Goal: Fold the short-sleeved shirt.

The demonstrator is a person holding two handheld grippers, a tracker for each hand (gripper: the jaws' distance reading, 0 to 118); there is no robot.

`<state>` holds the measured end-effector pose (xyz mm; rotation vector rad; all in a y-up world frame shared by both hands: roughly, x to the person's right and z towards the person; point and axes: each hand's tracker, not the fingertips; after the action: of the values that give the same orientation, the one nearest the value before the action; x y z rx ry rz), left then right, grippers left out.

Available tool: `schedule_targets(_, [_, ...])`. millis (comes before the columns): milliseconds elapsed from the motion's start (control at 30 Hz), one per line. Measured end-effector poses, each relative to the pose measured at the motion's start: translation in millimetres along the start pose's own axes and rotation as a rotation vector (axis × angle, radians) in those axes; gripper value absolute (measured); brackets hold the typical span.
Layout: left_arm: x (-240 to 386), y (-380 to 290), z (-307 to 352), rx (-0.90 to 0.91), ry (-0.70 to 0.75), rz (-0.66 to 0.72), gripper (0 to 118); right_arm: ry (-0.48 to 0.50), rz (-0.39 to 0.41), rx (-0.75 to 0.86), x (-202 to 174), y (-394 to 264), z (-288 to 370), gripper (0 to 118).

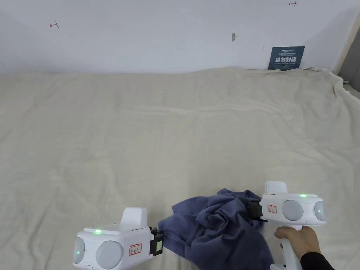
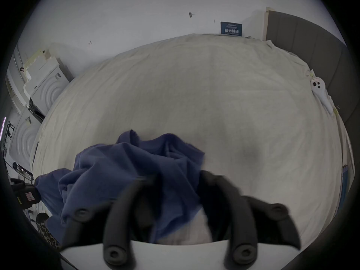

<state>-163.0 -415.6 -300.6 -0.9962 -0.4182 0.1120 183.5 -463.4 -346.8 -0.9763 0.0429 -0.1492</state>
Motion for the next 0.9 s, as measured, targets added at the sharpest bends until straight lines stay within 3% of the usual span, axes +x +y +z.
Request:
schedule_targets(67, [-1, -1, 1, 0.002, 0.000, 0.003, 0, 0.019, 0.005, -0.003, -4, -3, 1, 14])
schedule_targets(100, [-2, -2, 2, 0.001, -0.001, 0.005, 0, 0.013, 0.011, 0.002, -7, -4, 4, 9])
schedule_targets(367, [-11, -2, 16, 0.047, -0.042, 0.071, 0, 0.037, 0.053, 0.144, -2, -5, 60, 5])
schedule_targets(500, [-22, 3, 28, 0.081, -0.062, 0.127, 0, 0.048, 0.055, 0.222, 18, 4, 94, 5])
schedule_targets(900, [-55, 68, 104, 0.286, 0.015, 0.139, 0, 0.016, 0.039, 0.451, 58, 51, 200, 5])
